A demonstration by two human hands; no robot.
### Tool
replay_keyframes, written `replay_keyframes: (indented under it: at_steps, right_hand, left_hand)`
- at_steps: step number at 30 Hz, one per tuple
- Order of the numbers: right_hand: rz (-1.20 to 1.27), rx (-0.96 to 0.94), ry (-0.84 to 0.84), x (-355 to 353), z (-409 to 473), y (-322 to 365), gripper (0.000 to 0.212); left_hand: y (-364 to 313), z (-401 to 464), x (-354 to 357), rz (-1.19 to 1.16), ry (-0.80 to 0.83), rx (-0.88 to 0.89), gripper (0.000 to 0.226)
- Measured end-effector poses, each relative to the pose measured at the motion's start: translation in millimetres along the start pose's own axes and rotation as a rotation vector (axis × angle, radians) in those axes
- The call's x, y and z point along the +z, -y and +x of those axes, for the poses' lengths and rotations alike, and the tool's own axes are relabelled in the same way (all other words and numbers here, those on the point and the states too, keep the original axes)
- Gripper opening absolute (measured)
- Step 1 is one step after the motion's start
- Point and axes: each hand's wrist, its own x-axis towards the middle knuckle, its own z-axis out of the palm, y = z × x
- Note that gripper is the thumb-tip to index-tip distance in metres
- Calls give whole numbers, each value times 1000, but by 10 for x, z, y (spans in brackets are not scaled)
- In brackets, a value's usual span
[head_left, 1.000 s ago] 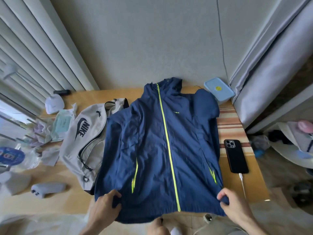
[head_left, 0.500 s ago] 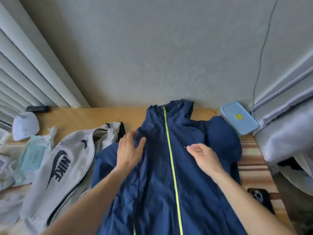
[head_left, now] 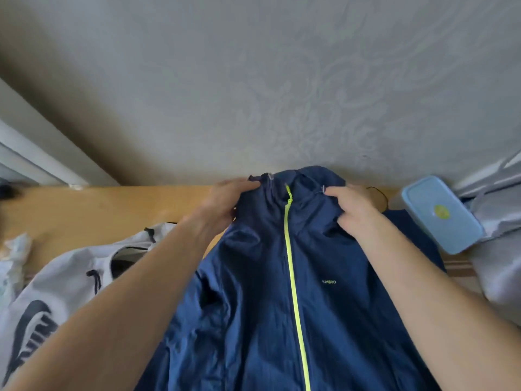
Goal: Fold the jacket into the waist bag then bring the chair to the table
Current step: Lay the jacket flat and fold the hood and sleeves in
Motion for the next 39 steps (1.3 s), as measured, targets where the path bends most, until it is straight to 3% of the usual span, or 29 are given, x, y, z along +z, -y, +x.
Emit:
replay_keyframes:
  at_steps: [3,5,7,10,12,14,16,18,20,23,26,29,32,35,39]
  right_hand:
    - [86,-306,77,-346,-412,13,27]
    - [-97,-486,236,-579,-805,-53,40]
    - [-395,-498,325,-820,-938,-221,46]
    - [-1038,-474,512,-1155,-958,-521,68]
    - [-1211,-471,494,-1297,-986,-627,74]
    - [-1039,-505,335,-1328,-1045,-744,72]
    - [-899,-535,176,-1252,-1116,-911,50]
    - [-934,-497,162,-1176,-1193,-1100,33]
    - [-1000,-419,113,-1197,-1273,-1267,36]
    - [-918,-437,-302,-1436,-1360,-1381,37]
    - [-798,-192,-596,-1786,-1437,-1435,53]
    - [-710,52,-539,-2022,-1481,-1576,69]
    - [-554,136,-453,-2097,-1478,-1686,43]
    - [-445,176,-294,-2157,-1529,-1657,12]
    - [-411,109,-75,-2380,-1786,-1430,25]
  left_hand:
    - [10,-473,-211,-83,168,303,20]
    - [80,-819,-367,125,243,525,33]
    - [213,-1056,-502,454,288,639,47]
    - [516,-1254,-618,708,162,617,59]
    - [671,-1292,-576,699,-55,579,57]
    - [749,-1310,-425,695,-156,589,47]
    - [870,-1323,-266,911,-44,706,27]
    - [1104,-1304,-189,1397,88,729,52]
    - [1276,-1293,-213,1724,85,557,80]
    - [1294,-1267,-318,1753,-155,428,91]
    - [1199,-1270,-307,1673,-317,402,87]
    - [1203,-1360,-224,1501,-373,389,68]
    - [1227,-1470,-236,1393,-389,259,41]
    - [1221,-1493,-333,1476,-391,249,41]
    - [1060,-1458,-357,1508,-438,318,42]
